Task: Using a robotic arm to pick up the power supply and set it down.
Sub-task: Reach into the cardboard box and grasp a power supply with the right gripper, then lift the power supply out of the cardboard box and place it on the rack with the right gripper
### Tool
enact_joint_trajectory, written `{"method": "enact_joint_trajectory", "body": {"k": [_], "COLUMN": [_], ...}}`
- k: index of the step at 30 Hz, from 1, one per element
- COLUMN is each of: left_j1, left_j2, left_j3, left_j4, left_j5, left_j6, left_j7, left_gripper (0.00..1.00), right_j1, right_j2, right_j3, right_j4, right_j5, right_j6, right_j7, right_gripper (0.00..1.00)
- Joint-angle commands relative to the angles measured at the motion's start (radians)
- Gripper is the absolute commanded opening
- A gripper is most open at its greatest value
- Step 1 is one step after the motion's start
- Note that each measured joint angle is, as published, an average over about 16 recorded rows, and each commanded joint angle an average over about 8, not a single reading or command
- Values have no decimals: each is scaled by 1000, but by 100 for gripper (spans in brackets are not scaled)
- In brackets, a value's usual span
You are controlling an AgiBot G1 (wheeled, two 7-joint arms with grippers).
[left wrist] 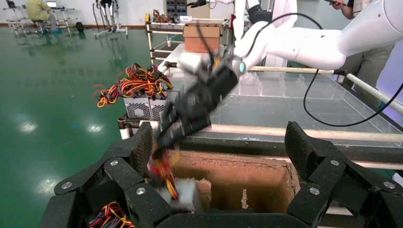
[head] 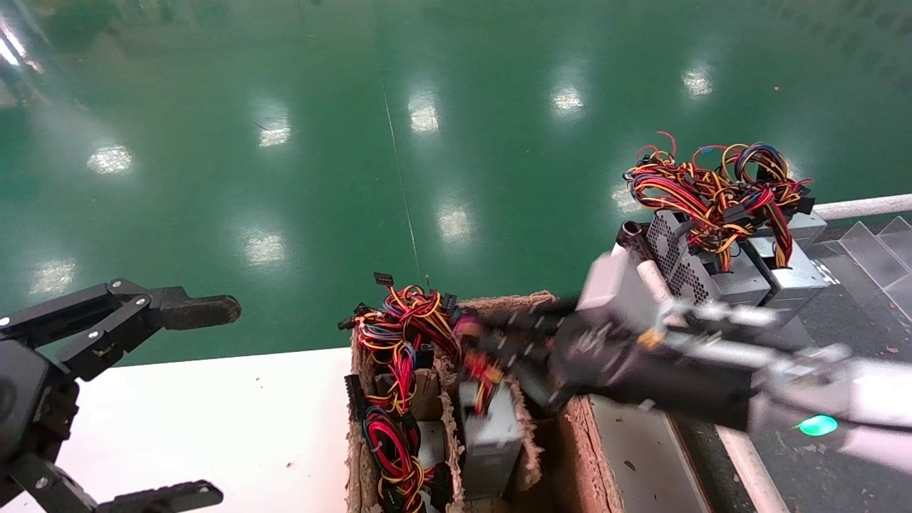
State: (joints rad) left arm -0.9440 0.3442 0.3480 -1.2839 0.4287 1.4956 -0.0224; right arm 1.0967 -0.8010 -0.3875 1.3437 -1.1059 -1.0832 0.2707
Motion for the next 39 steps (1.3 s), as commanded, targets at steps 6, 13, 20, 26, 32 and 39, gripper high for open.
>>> {"method": "enact_joint_trajectory", "body": {"k": [6, 13, 20, 26, 32, 39], "left_j1": [0, 0, 0, 0, -1, -1], "left_j2": [0, 0, 0, 0, 0, -1], "left_j3": [0, 1, 1, 1, 1, 2], "left_j4": [0, 0, 0, 0, 0, 0], "left_j5": [0, 0, -1, -1, -1, -1], "left_j6": [0, 0, 0, 0, 0, 0], "left_j7": [0, 0, 0, 1, 1, 1], "left_gripper": [100, 100, 100, 100, 100, 100], "right_j1": [20, 78, 172, 260, 299, 260], "right_j2": [78, 140, 184, 231, 308, 414], "right_j3": [140, 249, 297, 316, 322, 349], "right_j4": [-1, -21, -81, -156, -237, -326], "right_j5": [158, 240, 233, 193, 154, 145], "right_j6": [-1, 36, 86, 121, 110, 71], "right_j7": [-50, -62, -70, -89, -97, -117], "right_gripper": [0, 0, 0, 0, 0, 0]}}
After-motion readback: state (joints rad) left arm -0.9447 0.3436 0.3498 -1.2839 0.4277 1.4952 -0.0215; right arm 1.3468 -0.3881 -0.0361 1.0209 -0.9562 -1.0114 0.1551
